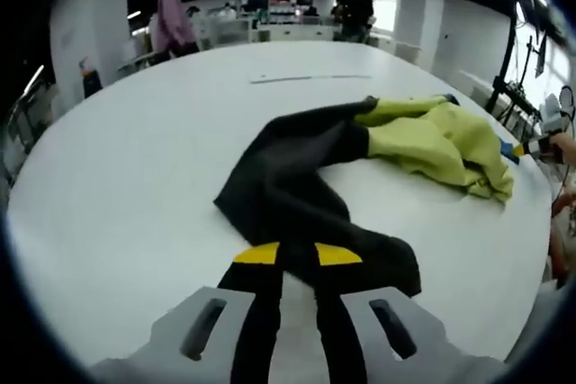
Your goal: Fold the garment on the visible template until the final outline fits inside the template.
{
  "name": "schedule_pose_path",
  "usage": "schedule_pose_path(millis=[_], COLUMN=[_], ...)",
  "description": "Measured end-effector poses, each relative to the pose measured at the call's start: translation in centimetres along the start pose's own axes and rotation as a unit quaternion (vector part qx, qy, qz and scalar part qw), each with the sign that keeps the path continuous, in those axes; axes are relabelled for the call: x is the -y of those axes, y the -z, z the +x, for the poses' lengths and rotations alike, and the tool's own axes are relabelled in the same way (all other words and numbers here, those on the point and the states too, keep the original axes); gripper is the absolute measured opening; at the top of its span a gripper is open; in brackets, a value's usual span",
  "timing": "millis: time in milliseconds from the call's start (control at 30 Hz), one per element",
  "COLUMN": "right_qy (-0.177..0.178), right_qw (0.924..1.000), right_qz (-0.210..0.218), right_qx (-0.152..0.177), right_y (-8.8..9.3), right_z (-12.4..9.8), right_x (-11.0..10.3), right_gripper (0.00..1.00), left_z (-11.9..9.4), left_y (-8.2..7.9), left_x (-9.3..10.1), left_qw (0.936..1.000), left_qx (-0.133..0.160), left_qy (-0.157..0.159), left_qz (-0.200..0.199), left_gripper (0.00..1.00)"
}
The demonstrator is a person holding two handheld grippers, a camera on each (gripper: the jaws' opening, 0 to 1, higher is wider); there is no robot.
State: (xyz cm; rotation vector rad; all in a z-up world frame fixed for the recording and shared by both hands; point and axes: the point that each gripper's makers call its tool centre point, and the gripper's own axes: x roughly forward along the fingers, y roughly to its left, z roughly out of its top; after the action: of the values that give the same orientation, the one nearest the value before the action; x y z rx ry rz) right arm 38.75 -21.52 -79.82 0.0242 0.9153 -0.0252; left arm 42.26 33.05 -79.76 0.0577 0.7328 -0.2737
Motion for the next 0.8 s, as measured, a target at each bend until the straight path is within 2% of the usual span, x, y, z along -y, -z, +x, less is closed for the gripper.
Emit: schedule_pose_path(millis=[67, 167, 300, 467, 600, 800], right_qy=[-0.005, -0.015, -0.024, -0.03, -0.026, -0.016], right_qw=[1.0, 0.9999, 0.9997, 0.9994, 0.9994, 0.9995], right_qz=[-0.001, 0.001, -0.001, -0.001, -0.001, 0.007], right_qx=[0.003, 0.006, 0.002, 0.018, 0.023, 0.026], right_y=[-0.1, -0.3, -0.4, -1.2, -1.6, -2.1], right_z=[0.1, 0.3, 0.4, 0.0, -0.4, -1.0], right_x=[-0.1, -0.4, -0.5, -0.1, 0.6, 1.7], right_gripper=[0.08, 0.0, 0.0, 0.0, 0.0, 0.0], left_z=[0.1, 0.1, -0.2, -1.5, -2.8, -4.2], left_y=[0.0, 0.0, 0.1, -0.4, -1.1, -0.5], left_x=[0.1, 0.2, 0.3, -0.1, -0.5, -1.7], left_qw=[1.0, 1.0, 1.0, 0.9999, 0.999, 0.9987], left_qx=[-0.001, -0.001, -0.003, 0.015, 0.036, 0.036], left_qy=[0.001, -0.001, -0.002, -0.001, 0.002, -0.002], left_qz=[-0.003, -0.002, -0.005, -0.008, -0.027, -0.037], left_gripper=[0.01, 0.0, 0.0, 0.0, 0.0, 0.0])
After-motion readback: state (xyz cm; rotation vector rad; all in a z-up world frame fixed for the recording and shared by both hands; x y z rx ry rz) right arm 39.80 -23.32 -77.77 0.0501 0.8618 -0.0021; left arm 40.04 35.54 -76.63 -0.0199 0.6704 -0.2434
